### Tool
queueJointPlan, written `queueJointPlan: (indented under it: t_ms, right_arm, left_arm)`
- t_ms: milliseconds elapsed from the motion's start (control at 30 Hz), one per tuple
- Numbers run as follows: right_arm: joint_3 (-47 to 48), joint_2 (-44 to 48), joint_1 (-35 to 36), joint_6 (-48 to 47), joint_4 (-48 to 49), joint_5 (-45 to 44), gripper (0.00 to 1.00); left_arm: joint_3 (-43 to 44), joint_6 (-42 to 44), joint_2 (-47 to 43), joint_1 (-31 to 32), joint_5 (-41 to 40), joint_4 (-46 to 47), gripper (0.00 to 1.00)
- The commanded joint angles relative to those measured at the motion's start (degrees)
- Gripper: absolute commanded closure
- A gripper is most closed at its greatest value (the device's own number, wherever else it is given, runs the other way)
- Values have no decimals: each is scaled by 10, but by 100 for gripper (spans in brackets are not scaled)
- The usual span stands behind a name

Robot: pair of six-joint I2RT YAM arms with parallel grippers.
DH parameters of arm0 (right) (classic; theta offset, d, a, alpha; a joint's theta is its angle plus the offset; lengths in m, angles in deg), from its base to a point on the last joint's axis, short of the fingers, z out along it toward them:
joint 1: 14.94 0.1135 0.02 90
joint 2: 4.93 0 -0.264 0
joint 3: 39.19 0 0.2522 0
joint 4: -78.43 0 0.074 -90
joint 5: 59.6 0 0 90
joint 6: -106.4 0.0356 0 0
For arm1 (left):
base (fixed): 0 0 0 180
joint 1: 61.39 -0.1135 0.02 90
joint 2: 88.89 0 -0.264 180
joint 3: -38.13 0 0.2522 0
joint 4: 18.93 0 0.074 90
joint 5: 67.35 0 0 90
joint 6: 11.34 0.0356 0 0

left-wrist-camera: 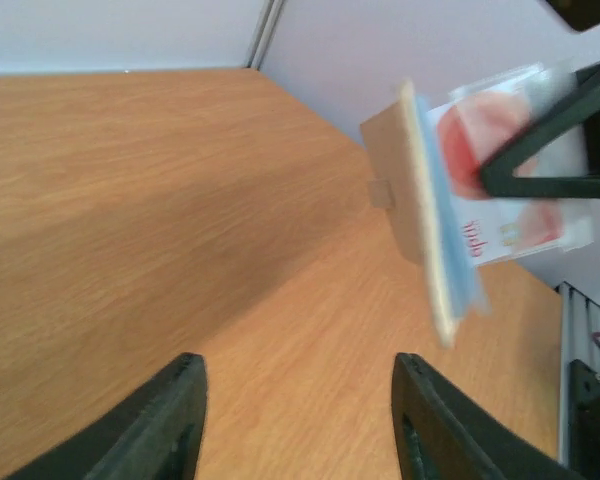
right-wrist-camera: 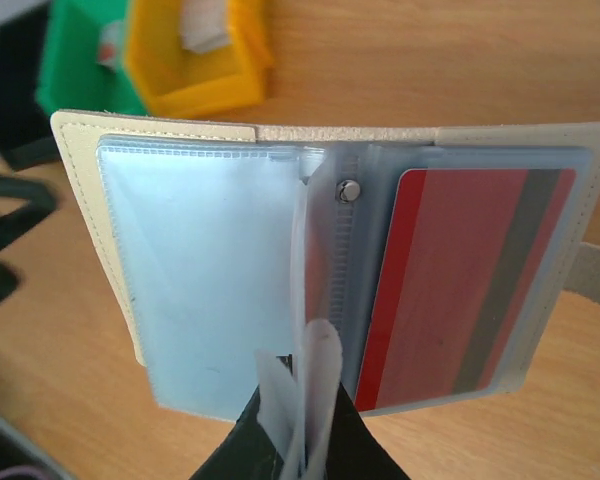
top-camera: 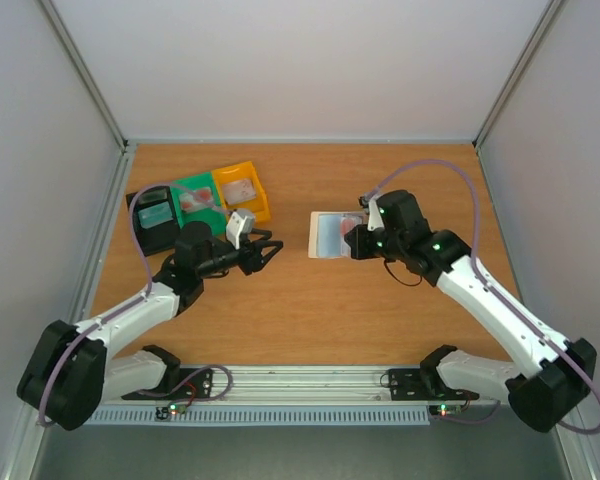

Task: Take the credit cards out of the card holder

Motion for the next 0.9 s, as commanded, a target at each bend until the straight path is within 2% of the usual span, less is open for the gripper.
queueJointPlan:
  t_ms: [0, 67, 100, 167, 200, 300, 467, 600, 867]
  right_arm:
    - [42, -48, 4, 75, -60, -85, 99]
    - [52, -64, 21, 84, -57, -103, 99]
    - [59, -73, 30, 88, -61, -110, 99]
    - [77, -94, 48, 93, -66, -143, 99]
    - [82, -103, 58, 95, -63, -145, 99]
    - [83, -114, 81, 90, -26, -112, 99]
    - [34, -75, 87, 75, 76, -11, 99]
    - [-4, -50, 86, 55, 143, 55, 99]
    - [-36, -25, 85, 15, 215, 153, 99]
  left_arm:
    - [30, 73, -28, -9, 35, 0, 54]
    - [33, 61, -29, 5, 150, 78, 57]
    - [36, 29, -24, 20, 198, 109, 57]
    - [43, -25, -10, 52, 238, 148, 57]
    - [48, -54, -1, 62, 220, 132, 57]
    - [55, -58, 33, 82, 176, 100, 60]
    - [63, -97, 68, 95, 119, 66, 61]
    - [65, -92, 71, 95, 67, 35, 63]
    - [63, -87, 60, 86, 48, 5, 64]
